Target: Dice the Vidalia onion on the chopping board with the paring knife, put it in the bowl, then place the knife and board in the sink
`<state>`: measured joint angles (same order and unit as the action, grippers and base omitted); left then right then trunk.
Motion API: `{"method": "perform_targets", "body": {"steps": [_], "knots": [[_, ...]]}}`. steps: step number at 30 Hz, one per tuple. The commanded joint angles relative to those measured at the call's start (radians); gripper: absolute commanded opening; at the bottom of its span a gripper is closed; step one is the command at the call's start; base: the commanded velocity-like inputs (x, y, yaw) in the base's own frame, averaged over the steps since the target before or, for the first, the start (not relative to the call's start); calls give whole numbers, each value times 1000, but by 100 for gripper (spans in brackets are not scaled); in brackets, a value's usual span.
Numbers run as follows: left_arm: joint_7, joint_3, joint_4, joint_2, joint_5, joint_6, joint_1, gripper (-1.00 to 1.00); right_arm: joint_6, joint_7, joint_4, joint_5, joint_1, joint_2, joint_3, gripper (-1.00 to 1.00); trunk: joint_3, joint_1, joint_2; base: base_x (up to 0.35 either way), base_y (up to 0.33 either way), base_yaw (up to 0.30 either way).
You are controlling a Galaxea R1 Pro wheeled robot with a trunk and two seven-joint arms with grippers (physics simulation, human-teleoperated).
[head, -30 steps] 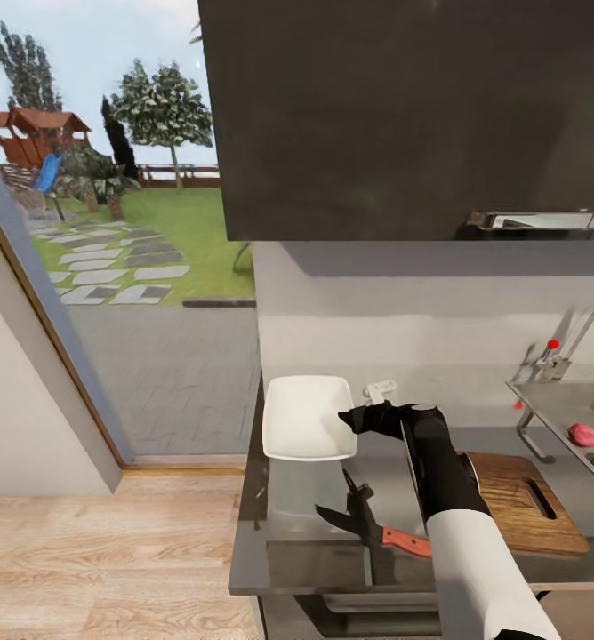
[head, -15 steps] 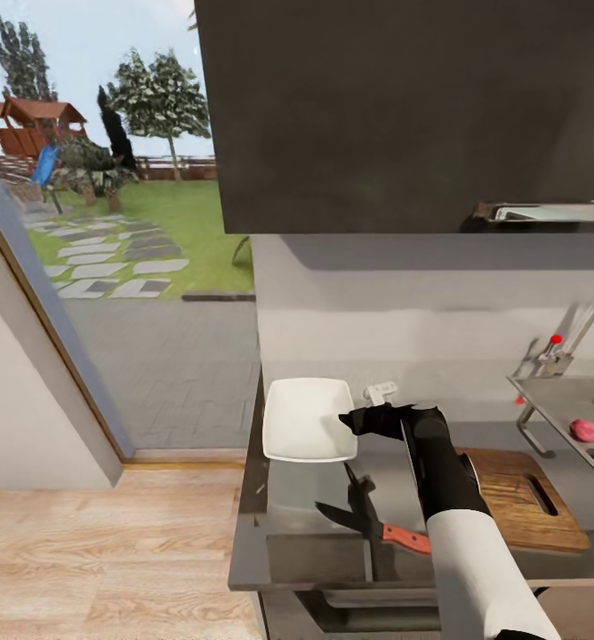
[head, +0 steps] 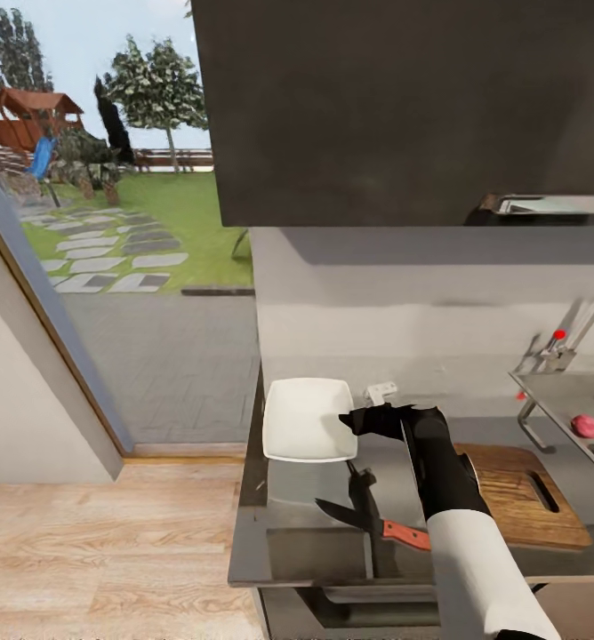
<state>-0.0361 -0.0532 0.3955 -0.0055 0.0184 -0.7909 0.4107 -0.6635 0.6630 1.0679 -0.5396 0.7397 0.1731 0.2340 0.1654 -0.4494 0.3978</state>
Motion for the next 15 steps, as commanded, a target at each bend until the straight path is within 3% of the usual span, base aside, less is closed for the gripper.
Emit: {"method": "perform_targets", "body": {"steps": [1,15], "knots": [[-4,-4,2,-1,2,-1,0,100,-2,10,1,-8,1,1,4,-100,3,-1,2,0,0,0],[-4,-4,2,-1,2,-1,0,100,-2,10,1,-8,1,1,4,-100,20,-1,2,0,0,0]]}}
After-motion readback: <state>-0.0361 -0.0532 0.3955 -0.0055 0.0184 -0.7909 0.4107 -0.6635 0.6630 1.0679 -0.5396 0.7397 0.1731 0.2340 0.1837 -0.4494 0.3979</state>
